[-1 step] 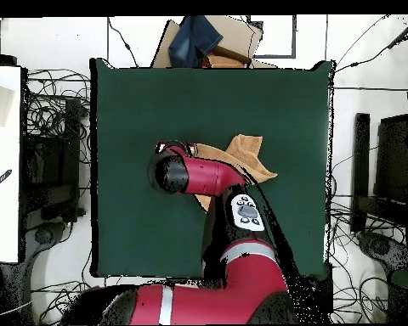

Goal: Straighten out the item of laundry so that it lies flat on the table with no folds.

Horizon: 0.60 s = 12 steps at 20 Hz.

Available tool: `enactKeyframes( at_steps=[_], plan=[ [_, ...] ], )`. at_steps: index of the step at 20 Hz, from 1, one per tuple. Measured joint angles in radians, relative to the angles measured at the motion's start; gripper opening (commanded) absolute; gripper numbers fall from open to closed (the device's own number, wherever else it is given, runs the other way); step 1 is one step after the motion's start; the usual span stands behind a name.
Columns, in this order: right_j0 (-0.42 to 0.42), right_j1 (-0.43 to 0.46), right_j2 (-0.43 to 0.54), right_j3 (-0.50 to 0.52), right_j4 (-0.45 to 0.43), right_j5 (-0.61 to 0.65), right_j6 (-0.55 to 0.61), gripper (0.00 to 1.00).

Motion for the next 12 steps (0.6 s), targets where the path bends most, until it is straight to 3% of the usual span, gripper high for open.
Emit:
enactKeyframes(
  at_steps=[8,12],
  plan=[
    [0.013,-0.003,-0.064,0.0,0.0,0.0,0.0,1.0],
    [0.058,-0.003,-0.12,-0.001,0.0,0.0,0.0,1.0]
  ],
)
